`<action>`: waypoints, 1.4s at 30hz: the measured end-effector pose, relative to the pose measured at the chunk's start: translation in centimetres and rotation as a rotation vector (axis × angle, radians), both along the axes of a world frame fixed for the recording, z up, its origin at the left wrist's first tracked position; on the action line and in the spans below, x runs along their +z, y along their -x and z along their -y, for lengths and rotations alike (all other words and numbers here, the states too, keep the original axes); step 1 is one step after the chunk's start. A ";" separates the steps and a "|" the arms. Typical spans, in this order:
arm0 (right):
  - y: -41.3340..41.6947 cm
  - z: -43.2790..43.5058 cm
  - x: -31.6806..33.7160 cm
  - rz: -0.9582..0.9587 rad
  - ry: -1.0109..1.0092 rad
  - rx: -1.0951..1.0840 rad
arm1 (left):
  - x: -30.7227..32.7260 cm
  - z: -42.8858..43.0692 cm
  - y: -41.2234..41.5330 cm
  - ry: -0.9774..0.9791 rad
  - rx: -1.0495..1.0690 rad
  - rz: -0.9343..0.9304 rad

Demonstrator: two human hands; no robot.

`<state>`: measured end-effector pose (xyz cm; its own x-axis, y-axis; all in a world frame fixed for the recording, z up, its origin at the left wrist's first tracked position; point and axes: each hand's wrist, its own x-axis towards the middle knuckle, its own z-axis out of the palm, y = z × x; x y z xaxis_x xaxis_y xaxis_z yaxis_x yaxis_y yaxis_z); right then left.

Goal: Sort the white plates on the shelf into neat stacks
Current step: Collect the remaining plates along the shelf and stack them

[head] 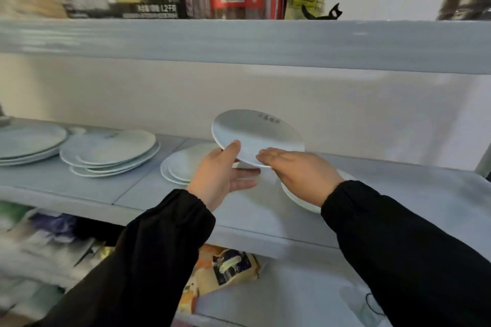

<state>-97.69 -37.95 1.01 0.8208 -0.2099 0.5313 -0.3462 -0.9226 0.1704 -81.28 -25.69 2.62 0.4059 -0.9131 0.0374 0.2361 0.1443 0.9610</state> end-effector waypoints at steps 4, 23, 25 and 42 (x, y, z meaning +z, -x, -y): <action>-5.8 0.8 -1.1 -0.025 0.048 0.038 | -0.3 -3.4 -7.5 -0.095 0.287 0.284; -15.4 1.6 -2.9 -0.450 -0.253 -0.217 | -4.2 -7.0 -22.9 -0.191 0.356 0.731; -15.7 1.2 -2.7 -0.471 -0.239 -0.227 | -4.3 -6.5 -23.3 -0.174 0.344 0.738; -16.0 -0.9 -1.8 -0.491 -0.216 -0.353 | -3.1 -2.9 -24.8 -0.059 0.230 0.665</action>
